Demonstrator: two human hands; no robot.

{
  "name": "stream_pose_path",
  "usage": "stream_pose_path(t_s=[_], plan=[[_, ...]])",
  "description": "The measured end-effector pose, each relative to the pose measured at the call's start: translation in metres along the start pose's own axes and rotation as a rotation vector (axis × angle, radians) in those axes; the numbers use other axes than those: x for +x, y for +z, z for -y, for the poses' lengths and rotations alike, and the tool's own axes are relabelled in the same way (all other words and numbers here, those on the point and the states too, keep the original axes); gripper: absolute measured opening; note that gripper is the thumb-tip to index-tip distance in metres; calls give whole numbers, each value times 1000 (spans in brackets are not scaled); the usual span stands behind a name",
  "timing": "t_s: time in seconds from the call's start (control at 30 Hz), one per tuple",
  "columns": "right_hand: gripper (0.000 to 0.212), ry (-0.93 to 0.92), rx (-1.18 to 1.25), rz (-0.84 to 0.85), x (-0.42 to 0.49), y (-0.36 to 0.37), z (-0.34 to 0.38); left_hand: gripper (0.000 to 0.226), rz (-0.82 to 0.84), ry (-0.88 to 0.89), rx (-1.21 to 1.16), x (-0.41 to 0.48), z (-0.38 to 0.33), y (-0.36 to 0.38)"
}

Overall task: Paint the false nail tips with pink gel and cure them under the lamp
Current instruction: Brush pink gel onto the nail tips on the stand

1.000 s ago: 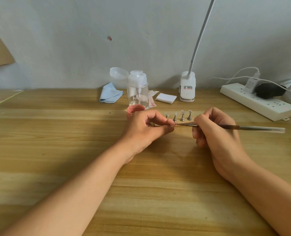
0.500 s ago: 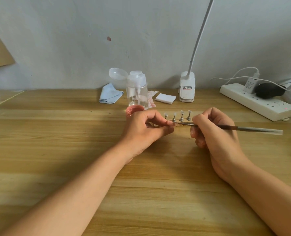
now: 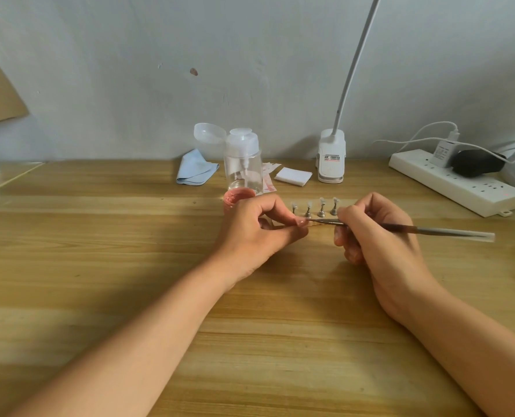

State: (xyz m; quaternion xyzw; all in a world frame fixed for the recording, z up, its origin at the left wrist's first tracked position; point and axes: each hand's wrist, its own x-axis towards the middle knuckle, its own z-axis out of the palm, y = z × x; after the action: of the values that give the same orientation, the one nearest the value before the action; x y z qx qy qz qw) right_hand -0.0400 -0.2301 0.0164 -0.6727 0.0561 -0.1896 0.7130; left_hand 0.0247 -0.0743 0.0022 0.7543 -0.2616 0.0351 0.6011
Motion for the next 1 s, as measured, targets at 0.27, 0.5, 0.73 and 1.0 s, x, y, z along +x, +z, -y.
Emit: stream_pose_path(t_s=[0.27, 0.5, 0.73, 1.0], plan=[[21, -10, 33, -32, 0, 0, 0, 23, -2, 19, 60, 1, 1, 1], [22, 4, -5, 7, 1, 2, -1, 26, -10, 40, 133, 1, 2, 2], [21, -10, 6, 16, 1, 1, -1, 22, -9, 56, 160, 0, 3, 2], [24, -24, 7, 23, 0, 2, -1, 23, -5, 81, 193, 1, 5, 2]])
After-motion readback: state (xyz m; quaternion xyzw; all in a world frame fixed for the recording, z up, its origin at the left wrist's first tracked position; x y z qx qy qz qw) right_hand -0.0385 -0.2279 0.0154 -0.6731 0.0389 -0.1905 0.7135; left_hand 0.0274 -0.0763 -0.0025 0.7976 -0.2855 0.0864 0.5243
